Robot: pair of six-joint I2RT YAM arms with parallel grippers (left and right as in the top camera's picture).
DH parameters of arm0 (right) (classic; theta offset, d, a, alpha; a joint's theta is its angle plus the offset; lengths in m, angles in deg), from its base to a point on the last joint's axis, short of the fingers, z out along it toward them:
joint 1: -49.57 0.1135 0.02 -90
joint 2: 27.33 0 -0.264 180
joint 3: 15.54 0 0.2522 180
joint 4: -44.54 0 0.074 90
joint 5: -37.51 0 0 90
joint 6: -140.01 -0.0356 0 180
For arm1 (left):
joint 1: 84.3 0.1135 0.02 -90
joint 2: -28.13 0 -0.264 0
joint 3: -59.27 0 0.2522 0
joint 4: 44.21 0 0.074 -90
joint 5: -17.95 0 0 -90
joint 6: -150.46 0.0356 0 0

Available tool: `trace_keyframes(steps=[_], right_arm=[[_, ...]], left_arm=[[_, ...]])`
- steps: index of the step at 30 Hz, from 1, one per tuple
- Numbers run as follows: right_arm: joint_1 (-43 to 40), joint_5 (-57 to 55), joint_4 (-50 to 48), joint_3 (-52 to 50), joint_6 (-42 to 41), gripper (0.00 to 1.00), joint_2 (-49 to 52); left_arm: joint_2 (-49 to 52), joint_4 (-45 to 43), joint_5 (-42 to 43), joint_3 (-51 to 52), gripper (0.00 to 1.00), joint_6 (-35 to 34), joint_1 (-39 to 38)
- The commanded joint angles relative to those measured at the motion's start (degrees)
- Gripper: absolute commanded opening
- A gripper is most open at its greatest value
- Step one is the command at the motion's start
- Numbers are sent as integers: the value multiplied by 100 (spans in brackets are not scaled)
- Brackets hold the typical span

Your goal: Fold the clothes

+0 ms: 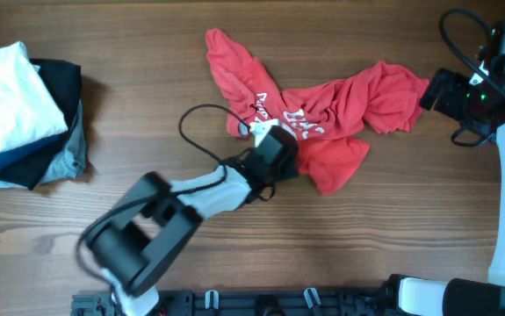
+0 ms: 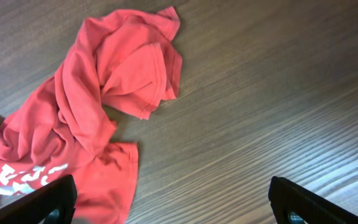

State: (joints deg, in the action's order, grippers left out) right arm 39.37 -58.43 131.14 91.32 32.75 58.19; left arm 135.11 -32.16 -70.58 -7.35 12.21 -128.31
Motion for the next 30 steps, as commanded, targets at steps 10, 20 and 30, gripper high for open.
trace_keyframes(steps=[10, 20, 30], right_arm=[[4, 1335, 179, -339, 852, 100, 498], [131, 2830, -2090, -1593, 879, 87, 1543], [284, 2697, -2216, -1593, 678, 94, 1692]], left_arm=[[-3696, 5407, -1574, 46, 4, 411, 3289], [-3637, 5777, -1058, 229, 4, 420, 3995], [-3508, 5355, -608, 925, 69, 848, 3995]])
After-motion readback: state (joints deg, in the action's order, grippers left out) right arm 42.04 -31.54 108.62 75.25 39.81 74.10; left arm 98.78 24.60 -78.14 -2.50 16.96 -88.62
